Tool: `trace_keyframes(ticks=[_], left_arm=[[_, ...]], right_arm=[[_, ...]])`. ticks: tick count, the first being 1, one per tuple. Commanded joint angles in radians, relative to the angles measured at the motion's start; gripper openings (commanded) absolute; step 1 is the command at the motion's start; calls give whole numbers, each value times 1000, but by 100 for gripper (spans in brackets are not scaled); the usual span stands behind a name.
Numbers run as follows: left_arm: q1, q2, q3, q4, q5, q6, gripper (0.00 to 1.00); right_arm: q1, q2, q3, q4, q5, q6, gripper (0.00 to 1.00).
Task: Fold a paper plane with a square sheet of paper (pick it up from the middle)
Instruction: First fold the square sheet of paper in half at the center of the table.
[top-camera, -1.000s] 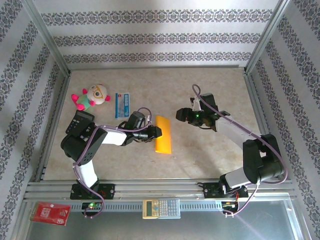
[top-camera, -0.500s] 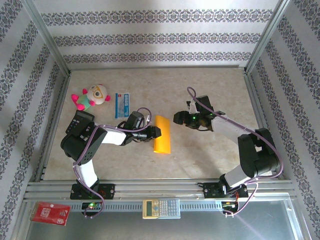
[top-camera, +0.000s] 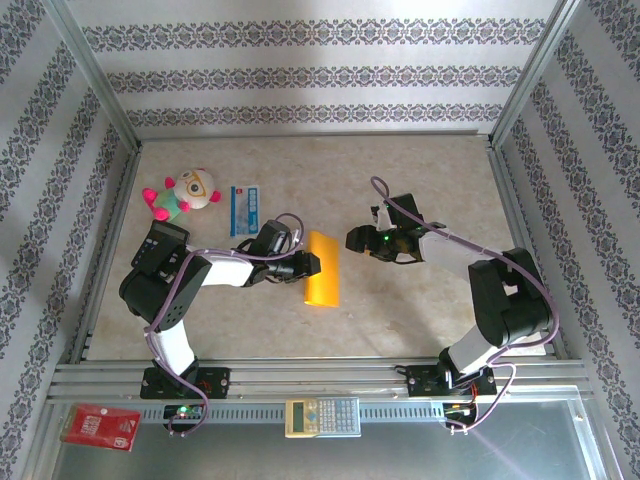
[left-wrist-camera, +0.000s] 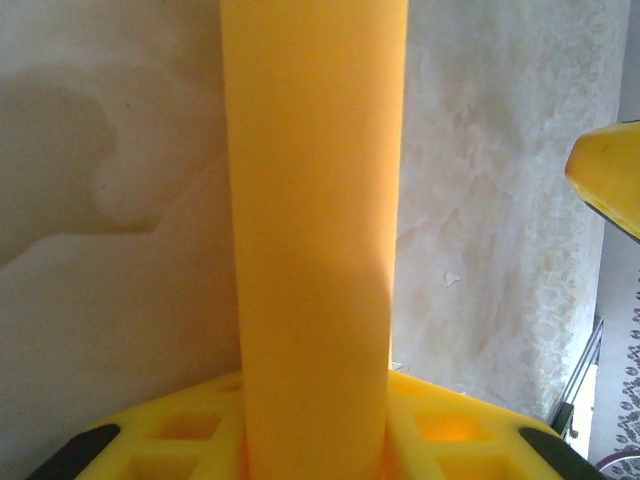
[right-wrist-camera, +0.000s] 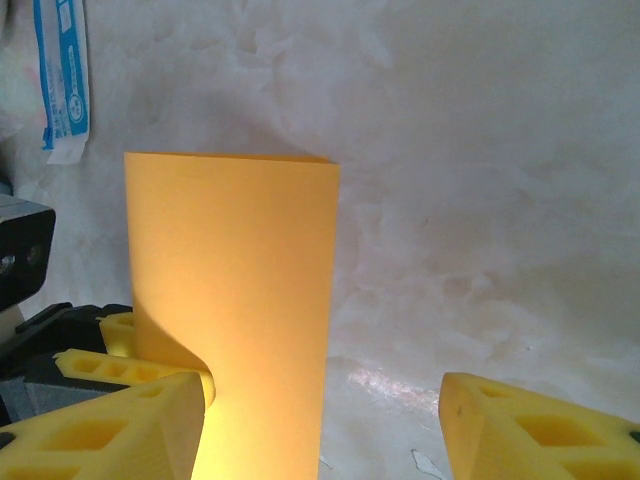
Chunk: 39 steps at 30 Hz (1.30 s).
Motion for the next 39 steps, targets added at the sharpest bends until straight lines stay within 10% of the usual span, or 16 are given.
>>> trace_keyframes(ticks=[1, 39], left_arm=[[13, 6, -7, -109, -96, 20, 32], [-24, 31, 31, -276, -278, -13, 33]], right_arm=[[-5, 25, 21, 15, -25, -22, 64], [-49, 38, 20, 13, -26, -20, 61]])
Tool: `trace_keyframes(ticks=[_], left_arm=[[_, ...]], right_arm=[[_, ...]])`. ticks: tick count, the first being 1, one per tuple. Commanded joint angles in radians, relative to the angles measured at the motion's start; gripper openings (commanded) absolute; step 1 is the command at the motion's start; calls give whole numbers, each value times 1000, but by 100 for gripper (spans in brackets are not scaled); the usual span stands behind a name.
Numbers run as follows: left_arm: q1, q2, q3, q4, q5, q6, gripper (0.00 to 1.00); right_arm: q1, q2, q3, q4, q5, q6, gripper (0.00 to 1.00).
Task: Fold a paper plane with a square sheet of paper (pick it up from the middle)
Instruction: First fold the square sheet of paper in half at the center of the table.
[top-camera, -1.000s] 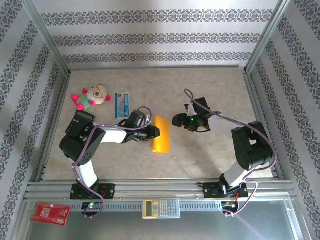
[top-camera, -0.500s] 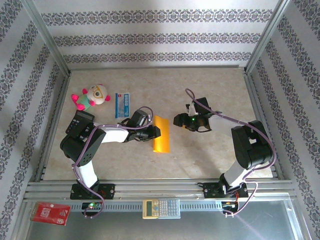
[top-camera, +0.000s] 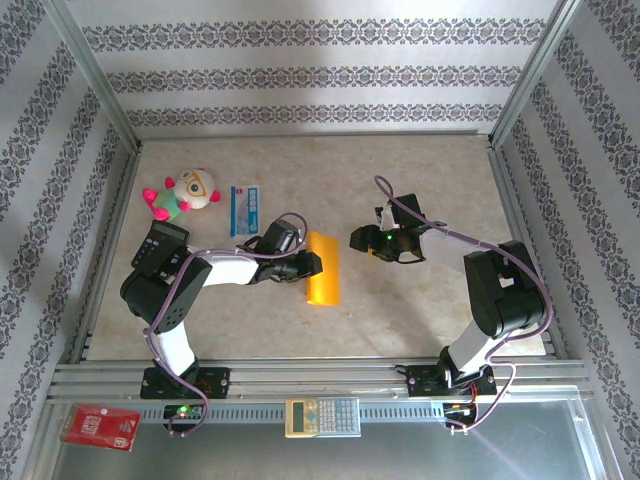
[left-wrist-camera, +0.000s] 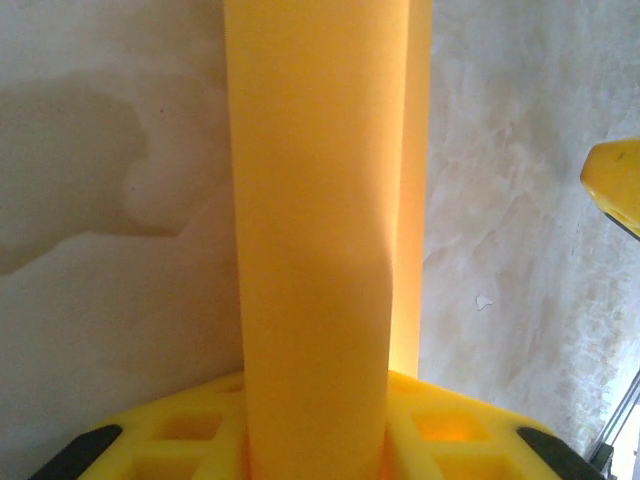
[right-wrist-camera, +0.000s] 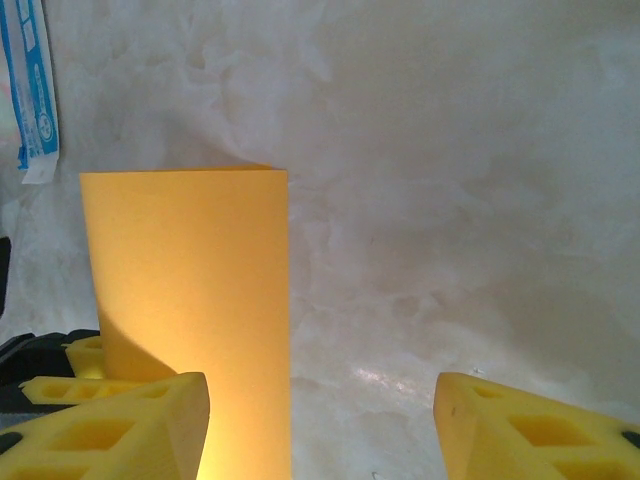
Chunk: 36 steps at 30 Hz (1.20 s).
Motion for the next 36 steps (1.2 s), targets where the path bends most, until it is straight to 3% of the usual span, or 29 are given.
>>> trace_keyframes(ticks=[1, 36], left_arm=[[16, 34, -27, -156, -162, 8, 33], [3, 14, -22, -233, -244, -16, 26]], right_arm=[[-9, -14, 18, -8, -7, -20, 61], [-12, -35, 6, -16, 2, -14, 61]])
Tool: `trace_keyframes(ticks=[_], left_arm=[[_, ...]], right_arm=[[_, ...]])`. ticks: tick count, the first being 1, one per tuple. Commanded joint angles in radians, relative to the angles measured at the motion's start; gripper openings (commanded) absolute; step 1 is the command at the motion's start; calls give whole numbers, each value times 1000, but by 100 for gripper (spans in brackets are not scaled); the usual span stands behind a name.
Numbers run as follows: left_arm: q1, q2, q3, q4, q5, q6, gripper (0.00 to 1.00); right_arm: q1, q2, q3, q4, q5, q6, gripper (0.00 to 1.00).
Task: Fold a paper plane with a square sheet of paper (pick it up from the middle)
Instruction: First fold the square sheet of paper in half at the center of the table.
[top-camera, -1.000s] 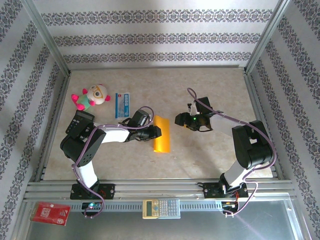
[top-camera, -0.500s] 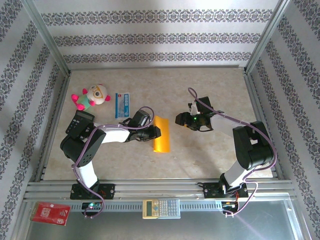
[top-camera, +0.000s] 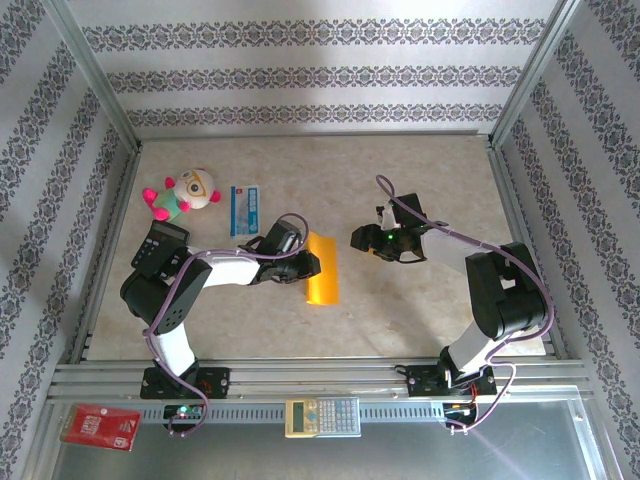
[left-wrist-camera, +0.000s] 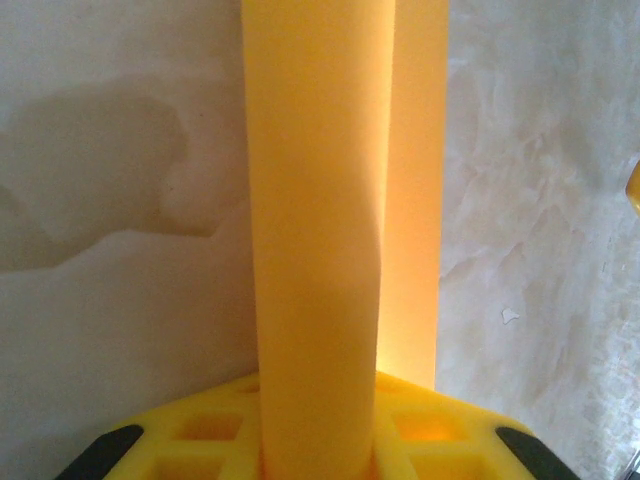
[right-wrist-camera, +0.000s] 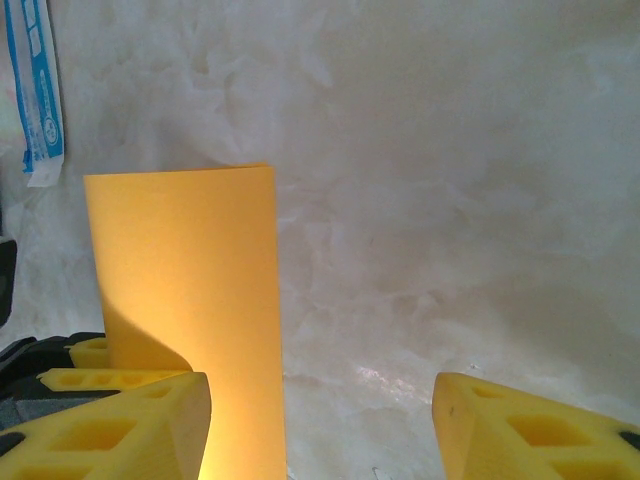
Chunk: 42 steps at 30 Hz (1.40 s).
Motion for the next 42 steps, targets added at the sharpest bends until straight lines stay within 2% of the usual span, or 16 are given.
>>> trace_keyframes(ticks=[1, 12, 18, 23, 27, 32, 42], left_arm=[[17, 18, -33, -188, -182, -10, 26], [12, 25, -28, -201, -209, -36, 35], [10, 2, -14, -245, -249, -13, 45], [10, -8, 1, -271, -267, 6, 47], [10, -10, 5, -275, -273, 10, 46], [10, -10, 6, -274, -275, 8, 37], [8, -6, 11, -280, -280, 6, 30]], right_arm=[[-4, -22, 7, -9, 2, -14, 60], [1, -24, 2, -8, 2, -12, 60], [3, -22, 3, -9, 0, -12, 60], [3, -22, 2, -9, 1, -13, 60], [2, -21, 2, -9, 0, -11, 60], [3, -20, 2, -8, 0, -11, 60], [7, -18, 0, -7, 0, -10, 59]])
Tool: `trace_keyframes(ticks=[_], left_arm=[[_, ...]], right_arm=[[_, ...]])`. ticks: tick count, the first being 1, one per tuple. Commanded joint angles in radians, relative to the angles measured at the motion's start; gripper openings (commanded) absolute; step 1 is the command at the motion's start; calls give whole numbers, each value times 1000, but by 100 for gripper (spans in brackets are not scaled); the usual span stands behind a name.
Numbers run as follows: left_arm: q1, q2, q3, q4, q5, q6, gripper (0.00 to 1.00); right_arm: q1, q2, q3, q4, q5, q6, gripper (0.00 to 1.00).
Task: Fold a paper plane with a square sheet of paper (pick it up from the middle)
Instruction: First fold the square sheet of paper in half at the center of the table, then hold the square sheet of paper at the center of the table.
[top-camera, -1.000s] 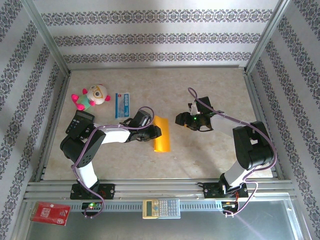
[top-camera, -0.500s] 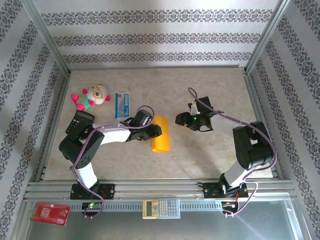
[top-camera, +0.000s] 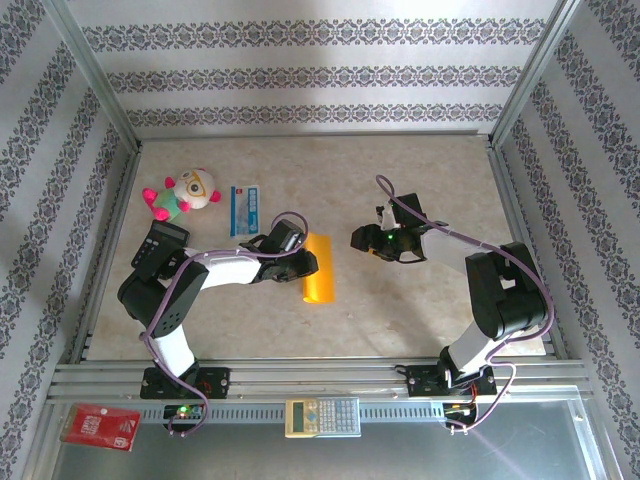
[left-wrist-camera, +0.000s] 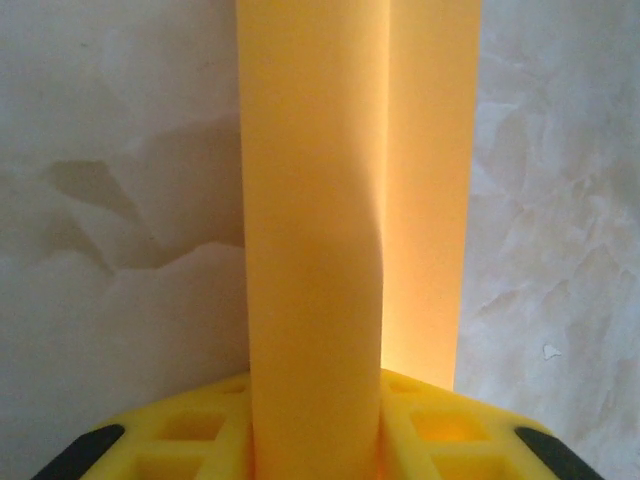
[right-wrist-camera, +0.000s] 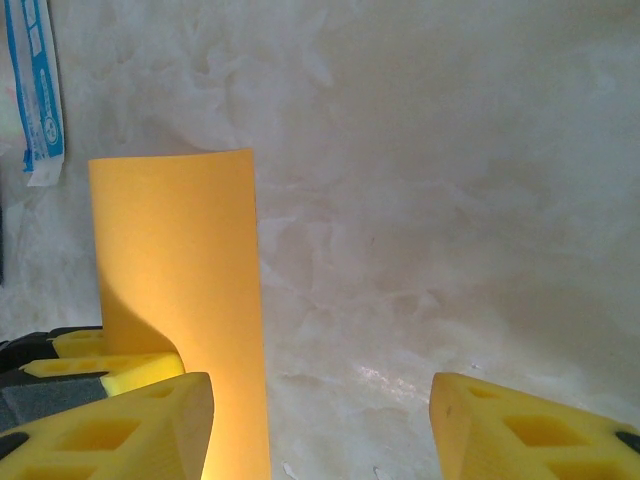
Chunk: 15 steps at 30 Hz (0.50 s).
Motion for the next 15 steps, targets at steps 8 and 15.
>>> trace_keyframes(ticks=[8, 15], left_arm=[[26, 24, -19, -180, -158, 20, 28], [24, 33, -17, -191, -170, 19, 24]], right_arm=[[6, -14, 2, -5, 0, -11, 59], [6, -15, 2, -7, 0, -9, 59]])
